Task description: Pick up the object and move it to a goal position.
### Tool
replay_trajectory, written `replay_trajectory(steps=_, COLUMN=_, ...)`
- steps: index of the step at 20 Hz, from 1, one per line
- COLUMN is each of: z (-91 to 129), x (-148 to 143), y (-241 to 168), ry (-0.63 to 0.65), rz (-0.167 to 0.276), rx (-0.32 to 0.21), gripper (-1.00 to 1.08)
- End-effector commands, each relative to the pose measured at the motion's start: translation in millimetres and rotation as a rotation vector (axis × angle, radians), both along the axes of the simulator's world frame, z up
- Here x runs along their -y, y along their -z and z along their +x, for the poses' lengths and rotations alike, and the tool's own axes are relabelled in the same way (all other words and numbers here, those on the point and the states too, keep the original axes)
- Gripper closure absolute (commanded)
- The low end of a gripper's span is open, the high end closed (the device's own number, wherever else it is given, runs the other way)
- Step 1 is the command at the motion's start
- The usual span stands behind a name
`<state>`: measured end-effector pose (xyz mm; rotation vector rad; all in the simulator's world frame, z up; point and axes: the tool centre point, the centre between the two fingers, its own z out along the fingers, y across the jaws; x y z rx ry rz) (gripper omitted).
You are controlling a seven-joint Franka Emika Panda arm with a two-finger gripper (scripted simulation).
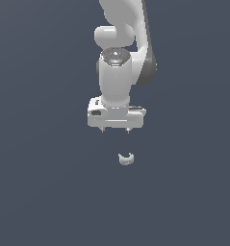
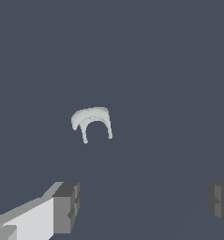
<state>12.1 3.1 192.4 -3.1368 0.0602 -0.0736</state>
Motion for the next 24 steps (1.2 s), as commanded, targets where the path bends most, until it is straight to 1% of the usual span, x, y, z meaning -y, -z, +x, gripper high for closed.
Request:
replay_trajectory(steps=1, z=0.0, x=0.0, y=0.0, ry=0.0, rz=0.0, rx=0.0, gripper=-0.92)
replay_trajectory(steps=4, z=-0.1, x=-3.6, y=1.4, ry=-0.015, rz=-0.002, rx=-0.002, gripper=-0.92)
replay_trajectory(steps=10, z=-2.5, x=-21.1, y=6.2, ry=-0.086, rz=-0.012, rx=-0.012, gripper=-0.92)
replay_trajectory(steps=15, z=-2.4, x=-21.6, y=6.4, ry=-0.086, rz=-0.012, rx=-0.012, gripper=-0.92)
replay_trajectory(steps=24, z=12.4, x=-29.6, y=30.3, ry=-0.113, rz=-0.012, rx=-0.021, gripper=-0.92)
